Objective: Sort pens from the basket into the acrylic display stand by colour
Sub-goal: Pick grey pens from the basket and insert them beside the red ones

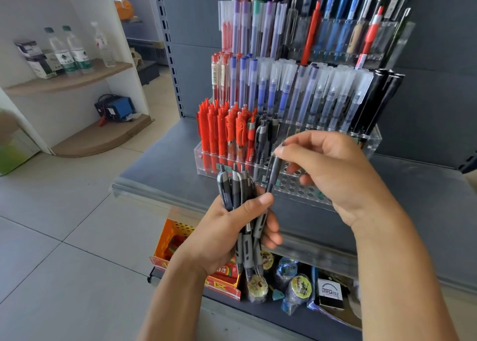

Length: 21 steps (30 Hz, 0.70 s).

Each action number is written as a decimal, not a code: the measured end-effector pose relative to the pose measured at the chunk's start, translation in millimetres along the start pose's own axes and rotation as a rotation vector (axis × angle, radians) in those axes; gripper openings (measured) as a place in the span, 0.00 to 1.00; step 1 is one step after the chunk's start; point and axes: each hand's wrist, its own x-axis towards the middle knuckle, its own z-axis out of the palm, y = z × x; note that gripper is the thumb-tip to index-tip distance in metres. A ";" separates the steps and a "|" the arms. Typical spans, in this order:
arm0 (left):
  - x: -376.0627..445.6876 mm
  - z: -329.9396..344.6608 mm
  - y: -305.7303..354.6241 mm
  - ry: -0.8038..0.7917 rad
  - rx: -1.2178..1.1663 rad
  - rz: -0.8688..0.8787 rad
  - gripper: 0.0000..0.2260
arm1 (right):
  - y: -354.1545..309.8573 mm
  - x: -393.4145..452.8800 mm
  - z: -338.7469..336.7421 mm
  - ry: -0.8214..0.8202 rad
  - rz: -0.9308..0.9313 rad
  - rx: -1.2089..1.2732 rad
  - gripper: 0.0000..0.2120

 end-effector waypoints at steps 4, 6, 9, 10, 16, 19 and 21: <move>0.4 -1.1 -1.0 0.001 0.011 0.001 0.11 | 0.6 -2.3 -4.4 -0.181 0.025 -0.068 0.11; 0.7 -1.4 -1.5 -0.005 0.021 0.003 0.11 | 1.7 -2.4 -4.2 -0.209 0.029 -0.085 0.14; 1.8 -1.4 -2.9 0.012 0.009 0.003 0.11 | 3.5 -1.2 -3.9 -0.157 0.016 -0.040 0.15; 2.1 -2.0 -3.4 0.016 -0.004 0.003 0.10 | 3.5 -0.5 -4.1 -0.115 -0.002 -0.006 0.15; 4.4 -7.4 -6.6 0.016 0.001 -0.025 0.07 | -1.5 5.3 -11.2 0.317 -0.379 0.245 0.14; 6.3 -8.8 -8.0 0.024 -0.001 -0.027 0.07 | 3.5 10.8 -10.2 0.456 -0.520 0.149 0.14; 7.2 -9.3 -9.1 0.023 -0.017 -0.034 0.07 | 8.1 14.0 -7.2 0.493 -0.554 0.076 0.14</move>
